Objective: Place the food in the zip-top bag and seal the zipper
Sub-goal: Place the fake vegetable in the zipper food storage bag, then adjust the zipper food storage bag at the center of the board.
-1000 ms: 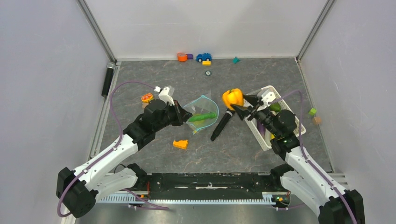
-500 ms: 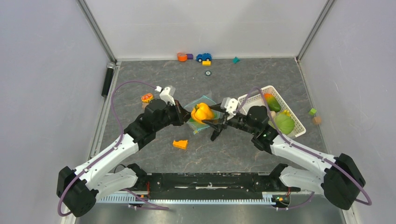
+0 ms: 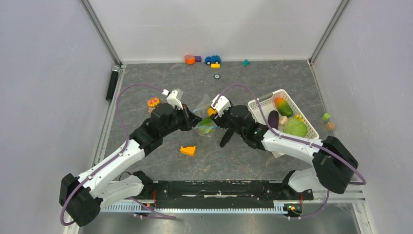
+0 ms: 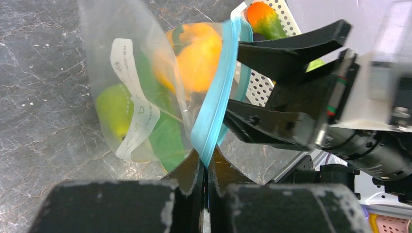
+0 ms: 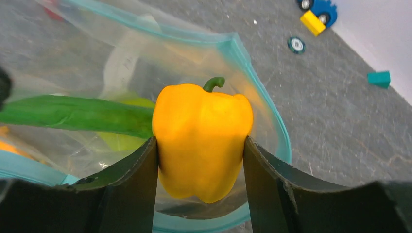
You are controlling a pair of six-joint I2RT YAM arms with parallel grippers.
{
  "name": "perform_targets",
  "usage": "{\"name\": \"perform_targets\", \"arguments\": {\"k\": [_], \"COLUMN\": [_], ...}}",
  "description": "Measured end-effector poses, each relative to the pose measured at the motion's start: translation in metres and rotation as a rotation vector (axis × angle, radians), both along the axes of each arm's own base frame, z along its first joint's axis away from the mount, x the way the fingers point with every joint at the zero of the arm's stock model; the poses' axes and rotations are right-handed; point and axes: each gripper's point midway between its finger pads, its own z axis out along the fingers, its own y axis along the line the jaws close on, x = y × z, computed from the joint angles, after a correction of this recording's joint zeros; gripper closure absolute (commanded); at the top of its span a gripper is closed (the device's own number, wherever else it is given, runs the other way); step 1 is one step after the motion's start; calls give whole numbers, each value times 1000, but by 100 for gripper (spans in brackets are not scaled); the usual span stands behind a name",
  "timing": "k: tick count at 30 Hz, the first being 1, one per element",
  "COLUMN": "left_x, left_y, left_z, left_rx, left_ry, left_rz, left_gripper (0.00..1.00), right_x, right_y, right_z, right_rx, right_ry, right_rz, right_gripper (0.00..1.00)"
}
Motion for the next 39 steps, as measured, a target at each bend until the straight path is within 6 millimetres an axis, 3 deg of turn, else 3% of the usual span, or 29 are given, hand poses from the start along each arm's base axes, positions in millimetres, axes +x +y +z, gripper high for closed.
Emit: {"name": "perform_targets", "arguments": {"k": [1, 4, 8, 12, 16, 19, 22, 25, 30, 34, 37, 39], "left_x": [0, 0, 2, 10, 20, 25, 27, 27, 28, 28, 28, 29], "left_y": [0, 0, -1, 0, -1, -4, -5, -5, -5, -7, -8, -8], "left_z": [0, 1, 3, 6, 1, -3, -3, -3, -3, -2, -1, -1], "left_rx": [0, -2, -13, -19, -16, -14, -16, -19, -21, -31, -36, -37], "left_ry": [-1, -3, -5, -8, 6, 17, 17, 20, 21, 23, 20, 19], "left_rz": [0, 0, 9, 44, 84, 95, 97, 102, 103, 100, 99, 99], "left_gripper": [94, 94, 93, 94, 94, 94, 94, 94, 95, 95, 94, 93], "right_x": [3, 7, 11, 6, -1, -3, 0, 5, 12, 19, 23, 23], "right_y": [-3, -4, -2, 1, 0, -8, -23, -40, -61, -64, -59, -52], "right_z": [-7, -11, 1, 16, 46, 68, 75, 60, 11, -22, -33, -34], "right_rx": [-22, -48, -33, -8, 66, 155, 224, 257, 244, 237, 250, 265], "right_ry": [15, 38, 33, 22, -3, -6, 17, 76, 200, 283, 319, 337], "right_rz": [-23, -68, -89, -50, -37, -88, -194, -314, -432, -461, -450, -416], "right_gripper": [47, 22, 3, 2, 2, 2, 2, 10, 29, 60, 98, 100]}}
